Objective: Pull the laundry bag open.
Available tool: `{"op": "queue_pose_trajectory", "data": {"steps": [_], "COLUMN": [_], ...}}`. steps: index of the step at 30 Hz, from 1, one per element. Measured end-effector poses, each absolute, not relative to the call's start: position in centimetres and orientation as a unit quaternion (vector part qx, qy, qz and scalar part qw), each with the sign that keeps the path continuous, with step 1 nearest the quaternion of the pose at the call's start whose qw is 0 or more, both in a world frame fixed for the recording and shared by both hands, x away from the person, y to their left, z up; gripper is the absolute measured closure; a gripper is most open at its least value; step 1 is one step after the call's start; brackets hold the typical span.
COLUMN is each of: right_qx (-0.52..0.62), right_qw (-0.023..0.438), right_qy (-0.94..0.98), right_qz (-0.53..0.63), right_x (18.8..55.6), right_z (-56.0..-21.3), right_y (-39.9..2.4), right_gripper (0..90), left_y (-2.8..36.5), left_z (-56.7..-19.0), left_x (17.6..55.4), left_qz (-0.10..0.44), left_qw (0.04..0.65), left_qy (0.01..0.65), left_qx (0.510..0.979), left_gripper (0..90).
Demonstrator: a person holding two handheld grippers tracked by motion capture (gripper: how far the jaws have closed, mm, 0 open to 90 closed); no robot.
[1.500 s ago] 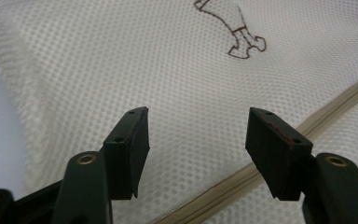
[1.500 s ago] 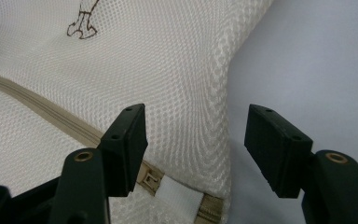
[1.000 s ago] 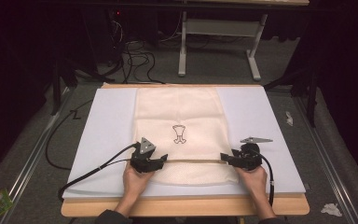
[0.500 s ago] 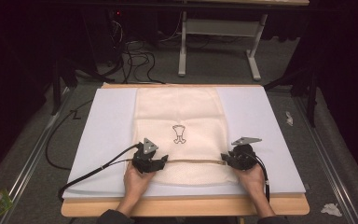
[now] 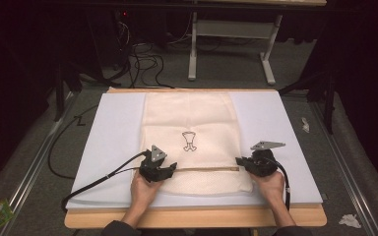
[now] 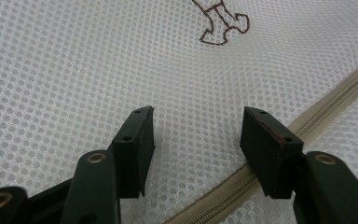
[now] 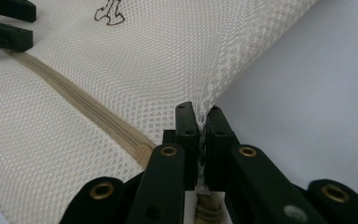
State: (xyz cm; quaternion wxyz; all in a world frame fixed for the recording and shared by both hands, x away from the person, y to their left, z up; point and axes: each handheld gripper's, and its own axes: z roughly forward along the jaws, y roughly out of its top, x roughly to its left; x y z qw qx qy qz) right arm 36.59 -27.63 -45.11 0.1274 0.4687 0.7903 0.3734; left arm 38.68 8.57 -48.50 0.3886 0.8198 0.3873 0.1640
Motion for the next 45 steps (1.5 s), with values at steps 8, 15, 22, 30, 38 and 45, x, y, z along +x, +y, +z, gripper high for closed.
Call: {"op": "queue_pose_trajectory", "data": {"steps": [8, 15, 22, 30, 38, 45], "right_qx": [0.465, 0.454, 0.451, 0.443, 0.437, 0.442], "right_qw": [0.125, 0.131, 0.132, 0.127, 0.127, 0.127], "right_qy": [0.789, 0.791, 0.790, 0.794, 0.803, 0.801], "right_qz": [0.382, 0.388, 0.394, 0.398, 0.385, 0.384], "right_x": [36.6, 36.6, 36.6, 37.1, 37.3, 37.0], "right_z": [-44.6, -43.8, -43.1, -42.3, -42.2, -42.3], "right_y": [-27.7, -27.6, -27.6, -27.5, -27.4, -27.3], "right_gripper": [87.9, 88.0, 88.1, 88.1, 88.1, 88.2], "left_y": [8.7, 7.9, 6.2, 2.8, -0.4, -1.5], "left_z": [-47.8, -47.1, -46.5, -45.8, -44.9, -44.8], "left_x": [39.0, 38.8, 39.1, 38.9, 38.8, 38.3], "left_qz": [0.148, 0.131, 0.102, 0.074, 0.062, 0.044], "left_qw": [0.391, 0.407, 0.417, 0.426, 0.446, 0.457], "left_qy": [0.389, 0.376, 0.354, 0.325, 0.287, 0.276], "left_qx": [0.821, 0.822, 0.831, 0.841, 0.845, 0.844], "left_gripper": [44.4, 46.5, 50.4, 52.8, 53.2, 57.4]}}
